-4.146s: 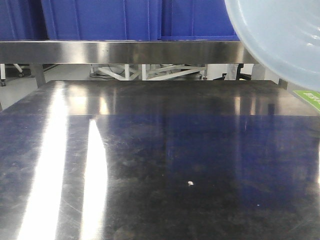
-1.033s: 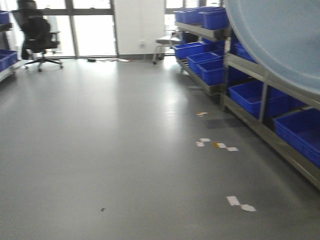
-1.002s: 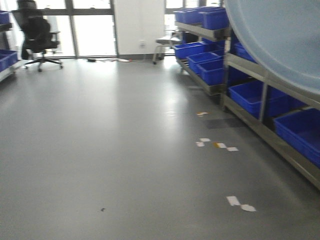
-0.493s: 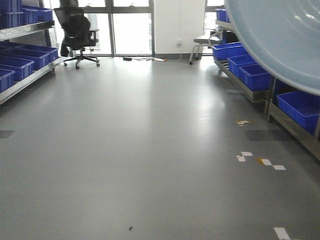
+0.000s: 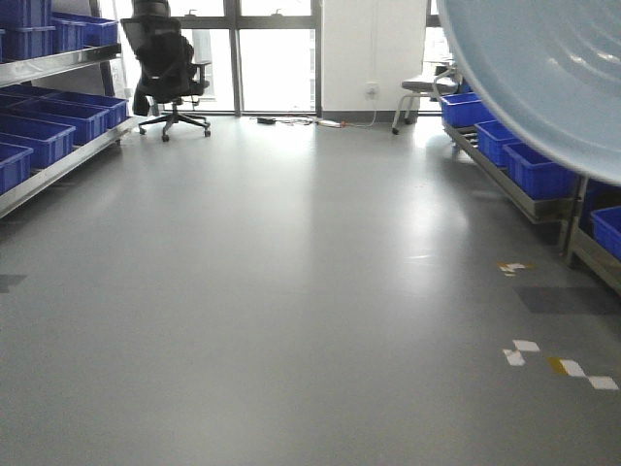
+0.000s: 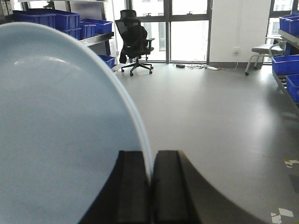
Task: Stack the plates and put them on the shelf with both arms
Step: 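Drive the base away from the table holding the plates in the right gripper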
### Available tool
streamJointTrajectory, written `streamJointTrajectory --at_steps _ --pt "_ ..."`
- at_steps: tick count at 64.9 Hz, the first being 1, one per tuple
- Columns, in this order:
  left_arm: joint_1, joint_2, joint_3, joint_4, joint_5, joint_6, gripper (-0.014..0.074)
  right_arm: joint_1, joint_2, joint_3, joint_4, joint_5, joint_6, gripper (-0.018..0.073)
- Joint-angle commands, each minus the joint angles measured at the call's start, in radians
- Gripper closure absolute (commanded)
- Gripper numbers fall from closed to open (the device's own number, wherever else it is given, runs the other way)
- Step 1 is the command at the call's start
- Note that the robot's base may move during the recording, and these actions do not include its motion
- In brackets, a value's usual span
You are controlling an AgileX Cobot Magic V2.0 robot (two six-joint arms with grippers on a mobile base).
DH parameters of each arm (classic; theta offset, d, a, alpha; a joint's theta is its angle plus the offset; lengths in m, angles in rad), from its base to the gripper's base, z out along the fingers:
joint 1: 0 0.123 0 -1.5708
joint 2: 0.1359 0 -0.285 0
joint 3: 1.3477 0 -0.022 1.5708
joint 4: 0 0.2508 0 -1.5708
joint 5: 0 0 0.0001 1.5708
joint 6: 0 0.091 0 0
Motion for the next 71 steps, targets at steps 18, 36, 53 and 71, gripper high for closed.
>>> streamJointTrajectory --at_steps 18,36,53,71 --pt "0.002 0.009 -0.03 -0.015 -0.078 -0.004 0.0514 0.0 0.007 -0.034 -0.004 -0.101 0.005 0.0511" --pt "0.002 0.009 -0.03 -0.015 -0.078 -0.004 0.0514 0.0 0.007 -0.034 -0.004 -0.101 0.005 0.0511" --pt "0.002 0.009 -0.03 -0.015 -0.078 -0.004 0.0514 0.0 0.007 -0.034 -0.004 -0.101 0.005 0.0511" --pt "0.002 0.009 -0.03 -0.015 -0.078 -0.004 0.0514 0.0 0.007 -0.034 -0.004 -0.101 0.005 0.0511"
